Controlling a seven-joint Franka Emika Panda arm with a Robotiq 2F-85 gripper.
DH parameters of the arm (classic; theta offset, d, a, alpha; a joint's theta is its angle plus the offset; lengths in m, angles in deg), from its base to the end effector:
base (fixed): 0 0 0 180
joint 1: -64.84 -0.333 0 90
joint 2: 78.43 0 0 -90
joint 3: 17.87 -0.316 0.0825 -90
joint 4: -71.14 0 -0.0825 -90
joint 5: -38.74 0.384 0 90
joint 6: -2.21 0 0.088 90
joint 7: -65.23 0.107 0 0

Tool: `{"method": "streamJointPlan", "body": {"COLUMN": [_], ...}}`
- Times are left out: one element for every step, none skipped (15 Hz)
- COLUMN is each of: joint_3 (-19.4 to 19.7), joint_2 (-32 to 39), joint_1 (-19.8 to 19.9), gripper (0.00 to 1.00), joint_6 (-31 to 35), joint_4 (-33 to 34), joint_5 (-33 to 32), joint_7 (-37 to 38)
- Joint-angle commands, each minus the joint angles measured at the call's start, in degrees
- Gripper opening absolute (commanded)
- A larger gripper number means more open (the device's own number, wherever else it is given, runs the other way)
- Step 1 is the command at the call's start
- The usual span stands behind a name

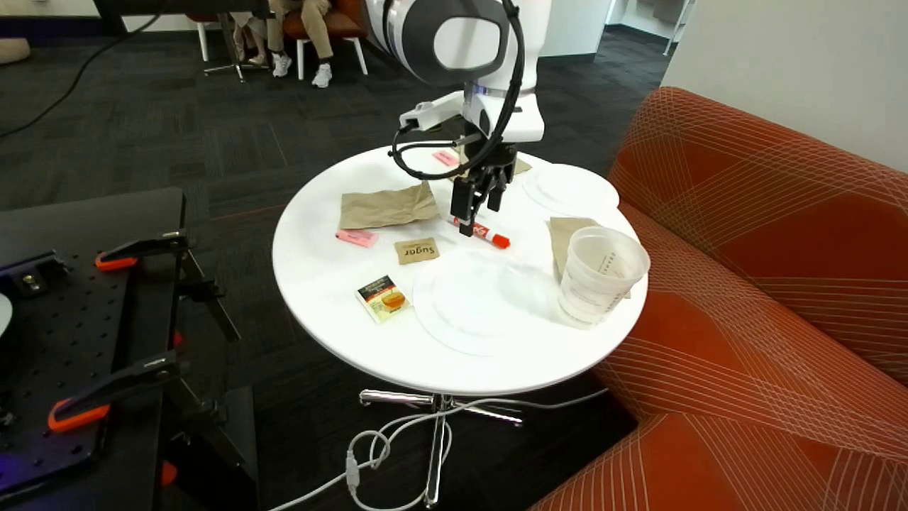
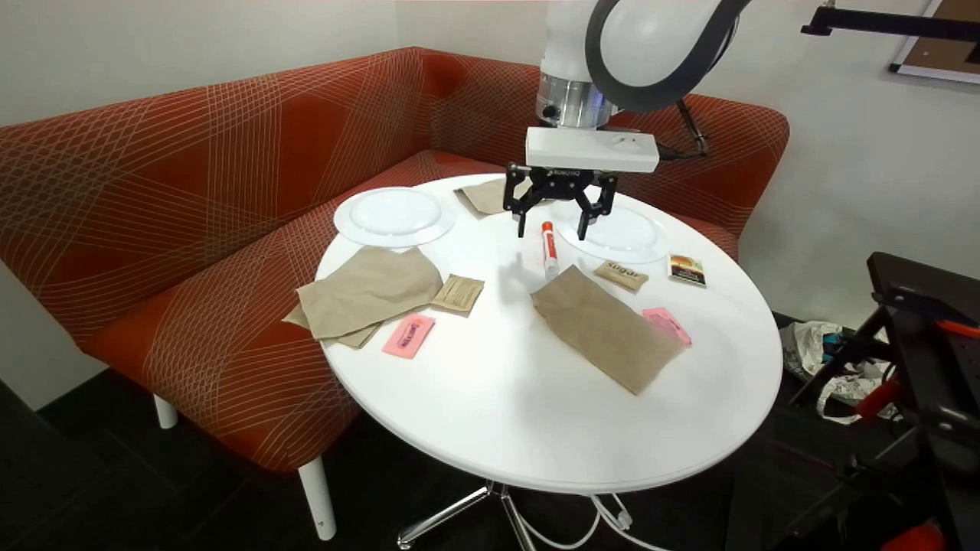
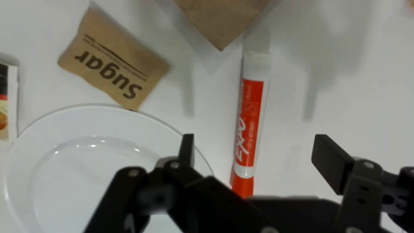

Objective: Put the marker in the cup

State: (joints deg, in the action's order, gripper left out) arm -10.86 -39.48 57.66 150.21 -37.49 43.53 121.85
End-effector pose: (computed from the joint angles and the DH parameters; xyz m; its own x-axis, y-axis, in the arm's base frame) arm 0.6280 0.0027 0.1436 0.5159 -0.8559 0.0345 -0.8565 -0.5161 0.0050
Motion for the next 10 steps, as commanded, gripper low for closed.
{"method": "streamJointPlan", "body": {"joint_3": [-0.3,-0.3,-0.2,-0.2,-0.1,-0.1,0.0,0.0,-0.1,-0.1], "joint_2": [1.7,2.0,2.3,2.6,2.8,2.9,3.0,2.8,2.6,2.2], "joint_1": [0.1,0.0,-0.2,-0.3,-0.4,-0.4,-0.5,-0.5,-0.6,-0.6], "gripper": [0.85,0.67,0.64,0.55,0.48,0.41,0.32,0.25,0.16,0.1], "joint_6": [-2.5,-2.3,-2.2,-2.2,-2.2,-2.2,-2.1,-2.1,-2.0,-2.1], "joint_4": [2.5,2.7,2.8,3.1,3.3,3.5,3.6,3.8,3.6,3.5], "joint_5": [0.9,0.8,0.7,0.7,0.7,0.7,0.7,0.7,0.7,0.7], "joint_7": [-0.4,-0.3,-0.3,-0.2,-0.1,-0.1,0.0,0.0,0.0,-0.1]}}
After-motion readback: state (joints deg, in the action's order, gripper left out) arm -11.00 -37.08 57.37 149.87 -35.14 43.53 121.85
